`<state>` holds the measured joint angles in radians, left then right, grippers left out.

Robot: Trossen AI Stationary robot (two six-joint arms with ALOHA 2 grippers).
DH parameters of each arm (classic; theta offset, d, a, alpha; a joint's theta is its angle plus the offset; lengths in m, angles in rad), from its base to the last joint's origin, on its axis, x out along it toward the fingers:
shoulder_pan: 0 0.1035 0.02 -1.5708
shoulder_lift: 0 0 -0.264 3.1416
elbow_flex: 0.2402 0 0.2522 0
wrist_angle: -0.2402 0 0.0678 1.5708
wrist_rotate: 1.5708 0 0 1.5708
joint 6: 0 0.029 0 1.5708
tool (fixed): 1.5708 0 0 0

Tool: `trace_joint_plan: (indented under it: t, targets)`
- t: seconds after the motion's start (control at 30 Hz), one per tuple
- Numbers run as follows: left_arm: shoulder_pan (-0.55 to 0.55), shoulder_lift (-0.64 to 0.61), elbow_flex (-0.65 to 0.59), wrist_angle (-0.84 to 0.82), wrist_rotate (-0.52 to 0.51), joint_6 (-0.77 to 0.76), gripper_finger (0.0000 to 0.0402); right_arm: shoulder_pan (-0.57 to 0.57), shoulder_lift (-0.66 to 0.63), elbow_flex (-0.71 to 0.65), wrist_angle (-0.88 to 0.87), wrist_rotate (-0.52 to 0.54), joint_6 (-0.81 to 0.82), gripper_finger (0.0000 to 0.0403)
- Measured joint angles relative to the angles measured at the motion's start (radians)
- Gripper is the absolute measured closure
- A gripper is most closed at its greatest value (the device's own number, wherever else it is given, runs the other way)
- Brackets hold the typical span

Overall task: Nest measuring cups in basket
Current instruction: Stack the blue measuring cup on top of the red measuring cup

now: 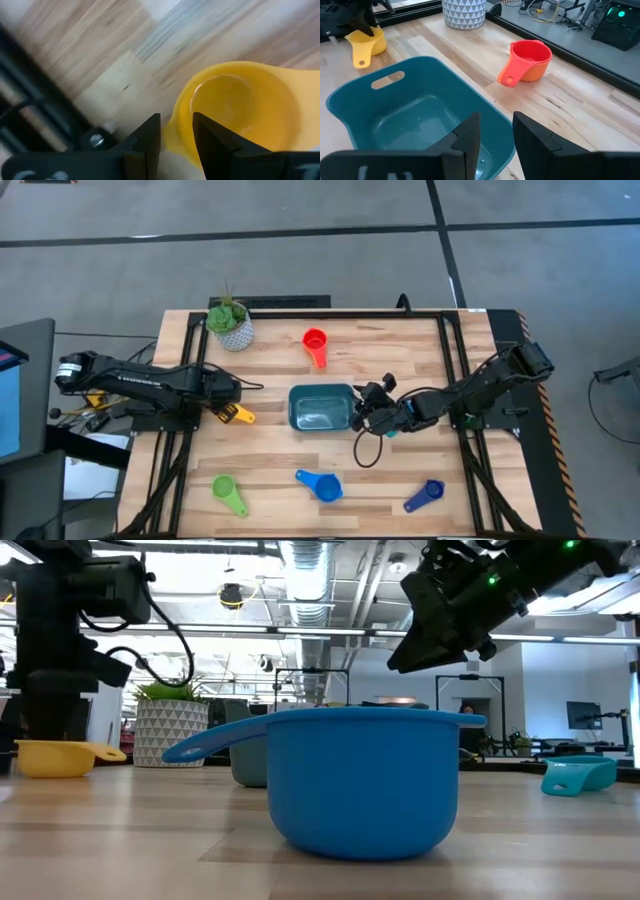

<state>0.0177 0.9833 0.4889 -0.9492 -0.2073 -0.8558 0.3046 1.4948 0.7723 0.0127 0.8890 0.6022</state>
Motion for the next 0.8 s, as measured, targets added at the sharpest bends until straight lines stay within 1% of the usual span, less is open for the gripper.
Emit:
trace_joint_plan:
  t: [0.07,0.13,0.33,0.37,0.43,0.57,0.63,0.8]
  targets:
    - [0.000,0.000,0.000,0.029,-0.002,0.023,0.0302,0.000,0.000,0.000,0.003,0.000,0.000,0.0260]
    - [0.000,0.000,0.000,0.063,-0.004,0.051,0.0313,0.000,0.000,0.000,0.003,0.000,0.000,0.0260]
    - [0.000,0.000,0.000,0.148,-0.007,0.124,0.0379,0.000,0.000,0.000,0.007,-0.001,0.000,0.0270]
    - [0.000,0.000,0.001,0.161,-0.008,0.134,0.0384,0.000,0.000,0.000,0.013,-0.001,0.000,0.0272]
    - [0.000,0.000,0.001,0.181,-0.009,0.151,0.0384,0.000,0.000,0.000,0.030,-0.006,0.000,0.0274]
    - [0.000,0.000,0.002,0.215,-0.011,0.180,0.0367,0.000,-0.001,0.000,0.049,-0.041,0.000,0.0276]
    - [0.000,0.000,0.008,0.212,-0.011,0.189,0.0365,0.000,-0.001,0.000,0.060,-0.052,0.001,0.0274]
    - [-0.003,0.000,0.063,0.197,-0.024,0.214,0.0390,-0.002,-0.001,0.000,0.096,-0.066,0.000,0.0271]
